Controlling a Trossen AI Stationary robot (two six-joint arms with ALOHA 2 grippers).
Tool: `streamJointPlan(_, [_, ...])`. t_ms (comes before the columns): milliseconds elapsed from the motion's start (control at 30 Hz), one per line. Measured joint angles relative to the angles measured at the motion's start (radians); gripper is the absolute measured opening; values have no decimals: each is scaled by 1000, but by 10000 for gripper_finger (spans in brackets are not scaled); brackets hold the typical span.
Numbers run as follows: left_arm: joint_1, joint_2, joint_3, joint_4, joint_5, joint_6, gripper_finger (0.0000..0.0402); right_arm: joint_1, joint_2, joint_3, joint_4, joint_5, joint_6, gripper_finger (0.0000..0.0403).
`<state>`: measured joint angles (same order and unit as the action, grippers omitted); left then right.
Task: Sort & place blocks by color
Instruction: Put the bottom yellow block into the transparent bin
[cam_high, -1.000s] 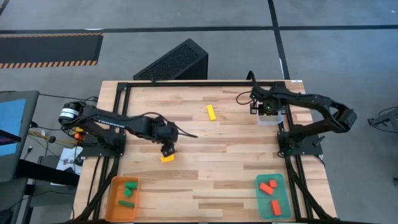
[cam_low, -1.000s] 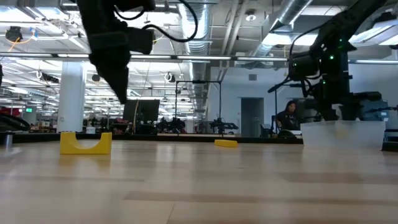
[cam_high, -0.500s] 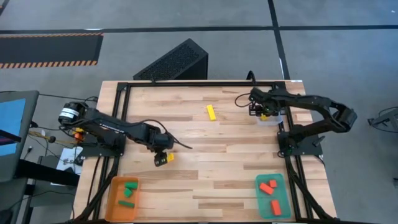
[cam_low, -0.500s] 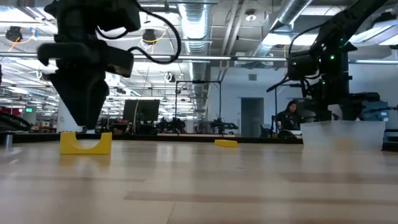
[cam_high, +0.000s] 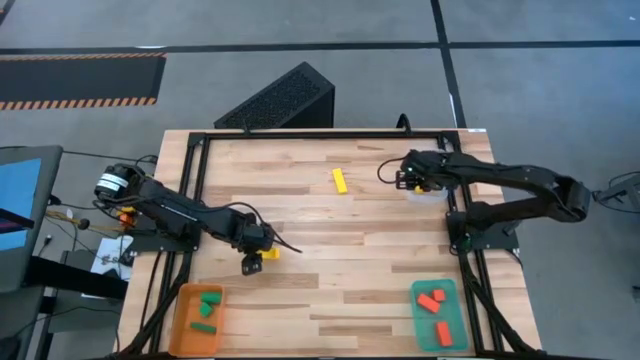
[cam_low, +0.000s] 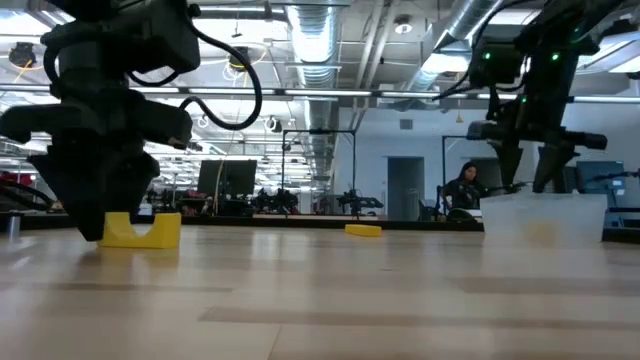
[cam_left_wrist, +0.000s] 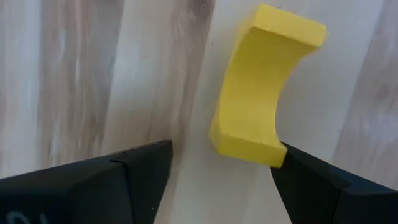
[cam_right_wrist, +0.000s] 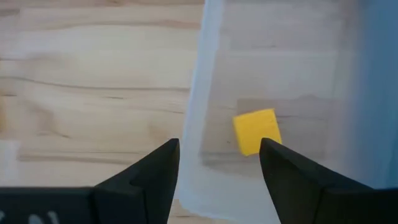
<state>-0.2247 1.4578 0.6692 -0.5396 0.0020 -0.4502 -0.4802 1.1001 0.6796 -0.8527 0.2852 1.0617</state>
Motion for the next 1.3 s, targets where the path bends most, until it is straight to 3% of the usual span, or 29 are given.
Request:
streamJointPlan(233, [-1, -4, -27, 59, -14, 16, 252, 16, -97, 0, -2, -2, 12, 244])
streamJointPlan(600, [-15, 1, -32, 129, -33, 261, 248, 15, -166, 0, -6, -21, 3, 244])
streamJointPlan(733, [-17, 2, -32, 140, -34, 294, 206, 16, -166, 0, -6, -26, 1, 244])
streamJointPlan(933, [-16, -5, -56, 155, -25, 274, 96, 17, -166, 0, -4, -49, 0, 244])
streamJointPlan(1067, [-17, -4, -72, 162, -55, 179, 97, 34, -166, 0, 41, -80, 5, 244])
streamJointPlan(1300, [-4, -10, -15, 314, -197, 156, 97, 153, -166, 0, 333, -214, 46, 244])
